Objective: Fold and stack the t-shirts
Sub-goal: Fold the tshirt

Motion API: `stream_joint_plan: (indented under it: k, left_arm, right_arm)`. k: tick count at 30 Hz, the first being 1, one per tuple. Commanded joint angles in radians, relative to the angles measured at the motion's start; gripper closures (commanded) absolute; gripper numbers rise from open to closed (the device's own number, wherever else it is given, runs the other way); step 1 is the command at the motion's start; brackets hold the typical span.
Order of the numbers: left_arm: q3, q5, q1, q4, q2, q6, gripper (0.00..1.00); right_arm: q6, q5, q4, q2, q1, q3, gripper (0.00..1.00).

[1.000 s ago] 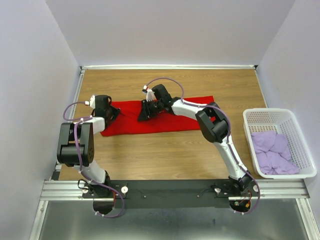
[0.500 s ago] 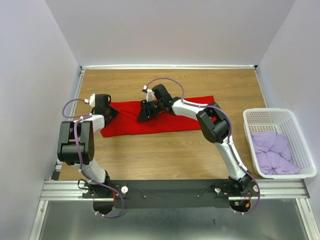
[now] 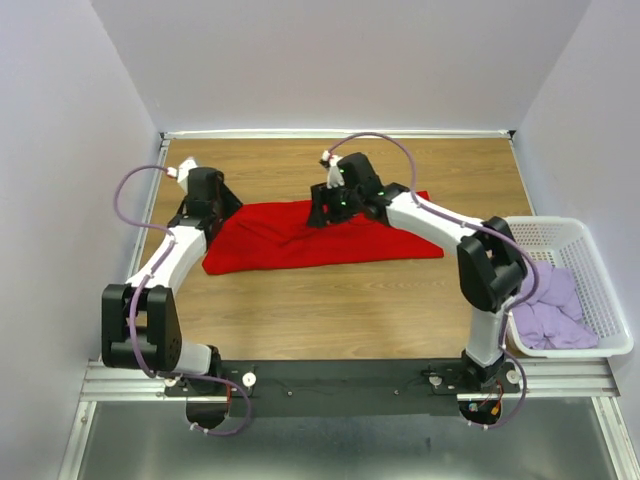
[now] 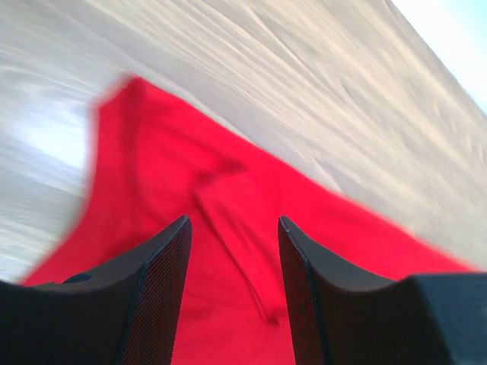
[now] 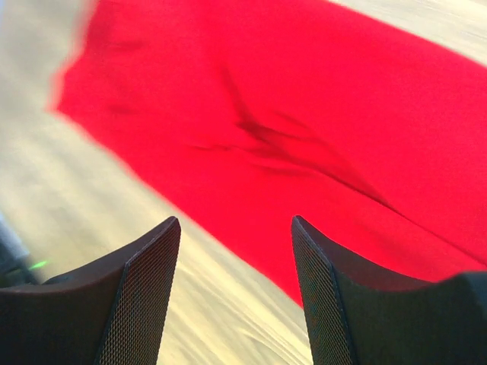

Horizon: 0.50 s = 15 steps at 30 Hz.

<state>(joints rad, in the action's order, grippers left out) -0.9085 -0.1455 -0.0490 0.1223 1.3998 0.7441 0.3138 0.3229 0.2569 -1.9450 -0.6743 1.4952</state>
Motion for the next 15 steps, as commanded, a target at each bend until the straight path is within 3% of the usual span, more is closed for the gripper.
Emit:
stream_joint_plan:
  k: [1, 10, 15]
  left_arm:
    - [-0.026, -0.032, -0.107, 0.131, 0.037, -0.032, 0.43]
    - [-0.122, -0.009, -0.137, 0.139, 0.258, -0.055, 0.45]
    - [-0.236, -0.008, -0.137, 0.189, 0.439, -0.121, 0.46]
  right_arm:
    - [-0.05, -0.238, 0.117, 0.06, 0.08, -0.118, 0.32]
    - [-0.044, -0.415, 0.159, 0.097, 0.18, -0.249, 0.33]
    - [-0.033, -0.374, 0.194, 0.077, 0.18, -0.3, 0.33]
